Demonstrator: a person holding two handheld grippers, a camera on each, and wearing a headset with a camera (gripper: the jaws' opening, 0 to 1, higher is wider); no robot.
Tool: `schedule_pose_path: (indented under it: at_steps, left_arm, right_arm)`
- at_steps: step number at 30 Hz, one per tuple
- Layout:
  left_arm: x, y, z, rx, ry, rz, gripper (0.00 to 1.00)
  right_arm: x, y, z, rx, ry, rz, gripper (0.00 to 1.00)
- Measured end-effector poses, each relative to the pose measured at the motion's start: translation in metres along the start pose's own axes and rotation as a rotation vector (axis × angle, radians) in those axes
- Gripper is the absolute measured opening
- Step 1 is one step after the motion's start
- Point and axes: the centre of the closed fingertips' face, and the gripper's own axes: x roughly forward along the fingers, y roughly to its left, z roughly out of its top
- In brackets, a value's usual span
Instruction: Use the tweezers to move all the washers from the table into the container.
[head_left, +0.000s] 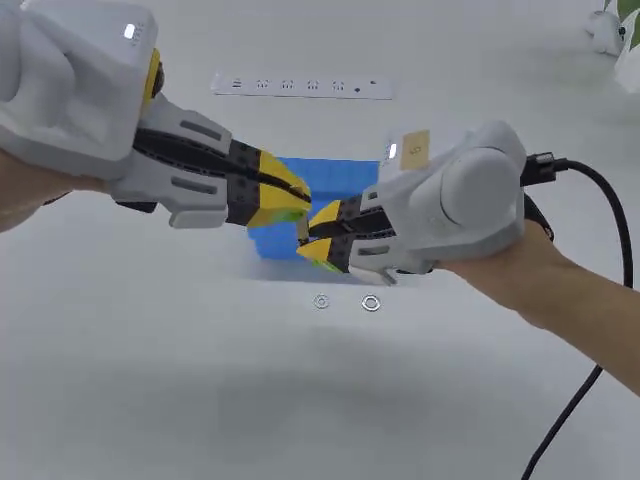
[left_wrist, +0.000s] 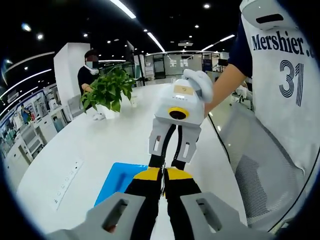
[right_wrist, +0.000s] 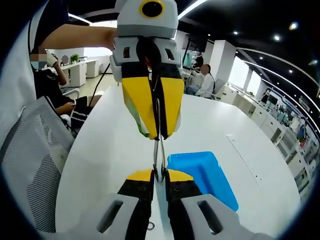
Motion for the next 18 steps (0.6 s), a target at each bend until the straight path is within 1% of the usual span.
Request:
schedule_pose_path:
  at_steps: [4, 7, 9, 11, 12, 13, 18]
  left_arm:
    - [0.000, 0.012, 0.007, 0.021, -0.011, 0.007, 0.06]
    - [0.003, 0.021, 0.009, 0.028, -0.013, 0.004, 0.06]
    - [0.005, 0.028, 0.008, 0.028, -0.012, 0.002, 0.06]
    - [0.009, 0.034, 0.006, 0.030, -0.007, -0.001, 0.06]
    - [0.011, 0.047, 0.001, 0.029, -0.006, -0.005, 0.06]
    - [0.012, 0.049, 0.000, 0.029, -0.005, -0.005, 0.06]
    - [0.023, 0.064, -0.012, 0.020, 0.004, -0.010, 0.06]
  right_arm:
    - [-0.004, -0.015, 0.004, -0.005, -0.010, -0.028, 0.10]
    - [-0.004, -0.025, 0.004, -0.005, -0.013, -0.042, 0.10]
    - [-0.002, -0.032, 0.001, -0.011, -0.007, -0.052, 0.10]
    - [0.003, -0.044, -0.003, -0.004, -0.006, -0.056, 0.10]
    - [0.004, -0.046, -0.005, -0.004, -0.007, -0.058, 0.10]
    - [0.004, -0.047, -0.006, -0.002, -0.007, -0.059, 0.10]
    - [0.012, -0.062, -0.020, 0.030, 0.000, -0.067, 0.10]
